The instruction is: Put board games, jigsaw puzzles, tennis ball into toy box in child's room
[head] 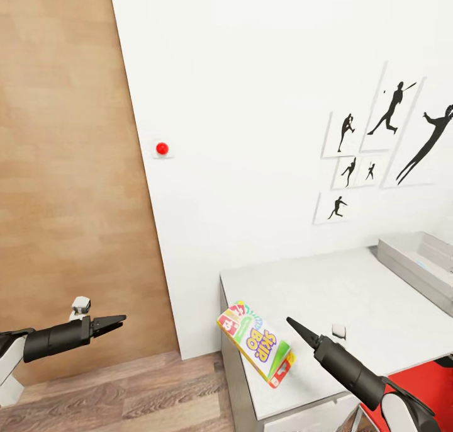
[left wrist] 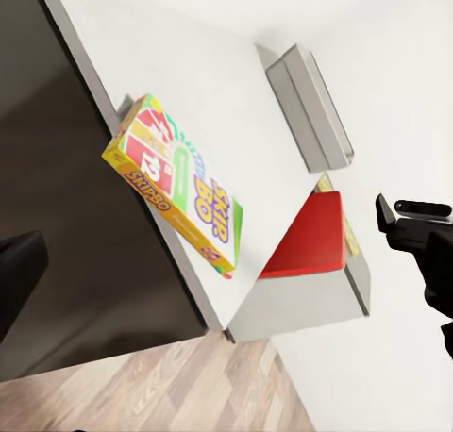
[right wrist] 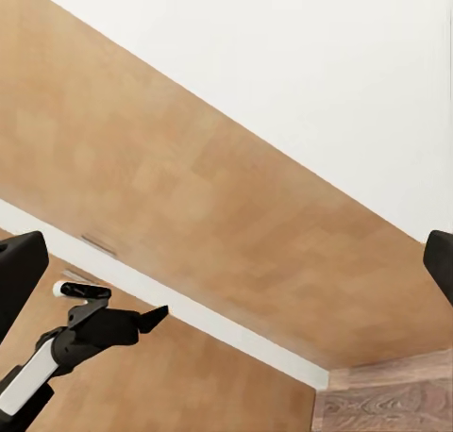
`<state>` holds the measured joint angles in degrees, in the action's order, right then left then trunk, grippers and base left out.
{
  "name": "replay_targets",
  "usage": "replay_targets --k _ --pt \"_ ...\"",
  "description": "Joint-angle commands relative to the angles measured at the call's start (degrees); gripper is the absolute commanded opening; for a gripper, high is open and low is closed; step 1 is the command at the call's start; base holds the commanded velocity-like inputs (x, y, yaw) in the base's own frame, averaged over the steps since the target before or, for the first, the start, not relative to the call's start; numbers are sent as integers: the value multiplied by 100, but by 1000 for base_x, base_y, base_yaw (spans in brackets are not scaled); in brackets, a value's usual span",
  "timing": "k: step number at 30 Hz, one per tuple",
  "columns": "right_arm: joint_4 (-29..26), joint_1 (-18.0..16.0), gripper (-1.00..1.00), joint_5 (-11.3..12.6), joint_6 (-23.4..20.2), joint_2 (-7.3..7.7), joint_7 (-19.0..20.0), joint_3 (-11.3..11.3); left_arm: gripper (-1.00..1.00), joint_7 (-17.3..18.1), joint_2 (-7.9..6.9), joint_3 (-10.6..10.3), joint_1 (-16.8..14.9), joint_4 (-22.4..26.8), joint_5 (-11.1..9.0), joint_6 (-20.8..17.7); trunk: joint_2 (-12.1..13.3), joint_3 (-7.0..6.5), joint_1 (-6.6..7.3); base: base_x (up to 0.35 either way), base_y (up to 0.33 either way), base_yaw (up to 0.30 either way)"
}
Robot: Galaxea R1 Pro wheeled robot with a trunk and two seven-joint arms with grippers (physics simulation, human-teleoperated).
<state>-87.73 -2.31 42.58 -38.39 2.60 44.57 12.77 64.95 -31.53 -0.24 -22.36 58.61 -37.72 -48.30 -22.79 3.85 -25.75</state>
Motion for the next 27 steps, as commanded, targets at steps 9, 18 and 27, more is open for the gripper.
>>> replay_targets --k 9,18,27 --pt "2 -8 100 31 -45 4 11 6 100 7 -6 -3 -3 1 -25 -39 -13 12 -4 0 3 -241" --pt "6 -6 100 31 -45 4 16 18 100 9 -4 -3 -2 1 -25 -39 -13 12 -4 0 45 -276" --pt "10 -8 100 32 -45 4 16 39 100 9 -5 -3 -4 1 -25 -39 -13 12 -4 0 122 -280"
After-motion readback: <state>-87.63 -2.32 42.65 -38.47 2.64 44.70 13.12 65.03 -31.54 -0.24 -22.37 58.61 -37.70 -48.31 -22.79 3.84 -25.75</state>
